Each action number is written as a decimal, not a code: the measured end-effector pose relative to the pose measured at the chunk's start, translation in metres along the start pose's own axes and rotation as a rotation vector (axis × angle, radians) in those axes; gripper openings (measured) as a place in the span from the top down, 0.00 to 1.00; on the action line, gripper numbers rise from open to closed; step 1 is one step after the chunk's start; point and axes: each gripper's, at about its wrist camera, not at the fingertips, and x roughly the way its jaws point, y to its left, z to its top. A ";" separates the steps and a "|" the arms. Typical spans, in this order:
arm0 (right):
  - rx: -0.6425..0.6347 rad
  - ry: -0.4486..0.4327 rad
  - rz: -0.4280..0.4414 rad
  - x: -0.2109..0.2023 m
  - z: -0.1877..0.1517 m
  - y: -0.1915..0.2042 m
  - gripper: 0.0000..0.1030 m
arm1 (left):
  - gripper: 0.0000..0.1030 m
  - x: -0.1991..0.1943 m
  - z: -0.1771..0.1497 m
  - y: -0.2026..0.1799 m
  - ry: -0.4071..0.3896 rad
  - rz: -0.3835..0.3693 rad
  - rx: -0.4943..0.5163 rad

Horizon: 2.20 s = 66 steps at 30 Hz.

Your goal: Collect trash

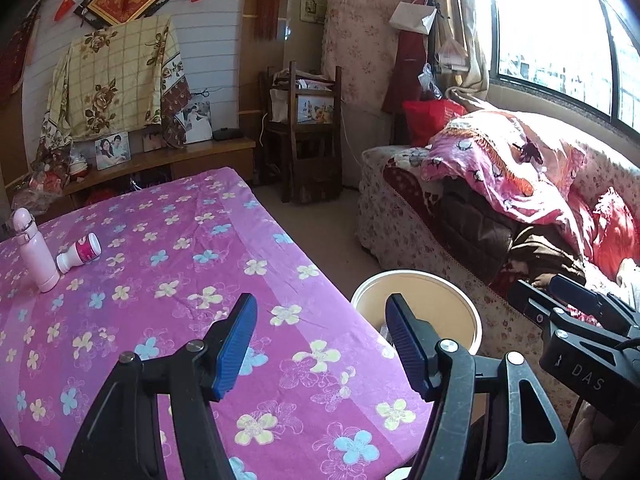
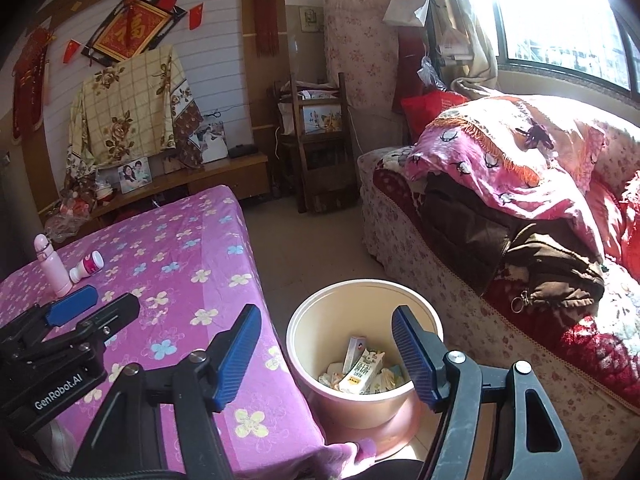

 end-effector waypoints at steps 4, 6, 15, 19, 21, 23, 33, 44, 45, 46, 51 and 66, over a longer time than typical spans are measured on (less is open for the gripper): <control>-0.001 -0.013 0.000 -0.004 0.003 0.001 0.31 | 0.34 -0.006 0.003 -0.002 -0.021 -0.001 0.001; -0.003 -0.024 -0.008 -0.006 0.004 0.001 0.31 | 0.34 -0.007 0.004 -0.004 -0.027 -0.004 0.003; 0.001 -0.032 -0.009 -0.011 0.005 0.003 0.31 | 0.34 -0.009 0.005 -0.003 -0.026 -0.018 -0.018; -0.003 -0.035 -0.012 -0.013 0.006 0.004 0.31 | 0.34 -0.010 0.005 -0.005 -0.030 -0.016 -0.013; 0.000 -0.034 -0.011 -0.013 0.006 0.004 0.31 | 0.34 -0.010 0.005 -0.005 -0.031 -0.015 -0.010; 0.002 -0.032 -0.008 -0.014 0.005 0.002 0.31 | 0.34 -0.010 0.005 -0.005 -0.032 -0.015 -0.011; -0.002 -0.030 -0.010 -0.014 0.006 0.002 0.31 | 0.34 -0.011 0.004 -0.006 -0.030 -0.016 -0.005; -0.004 -0.022 -0.006 -0.012 0.006 0.001 0.30 | 0.34 -0.010 0.002 -0.006 -0.029 -0.017 -0.003; -0.004 -0.021 -0.006 -0.011 0.006 0.000 0.30 | 0.34 -0.010 0.001 -0.007 -0.028 -0.018 -0.002; -0.005 -0.019 -0.006 -0.011 0.007 0.000 0.31 | 0.34 -0.010 0.002 -0.007 -0.027 -0.019 -0.001; -0.004 -0.018 -0.005 -0.009 0.007 -0.001 0.30 | 0.34 -0.010 0.001 -0.009 -0.021 -0.018 0.003; 0.001 -0.006 -0.007 -0.007 0.003 -0.005 0.30 | 0.34 -0.009 0.002 -0.013 -0.006 -0.033 0.014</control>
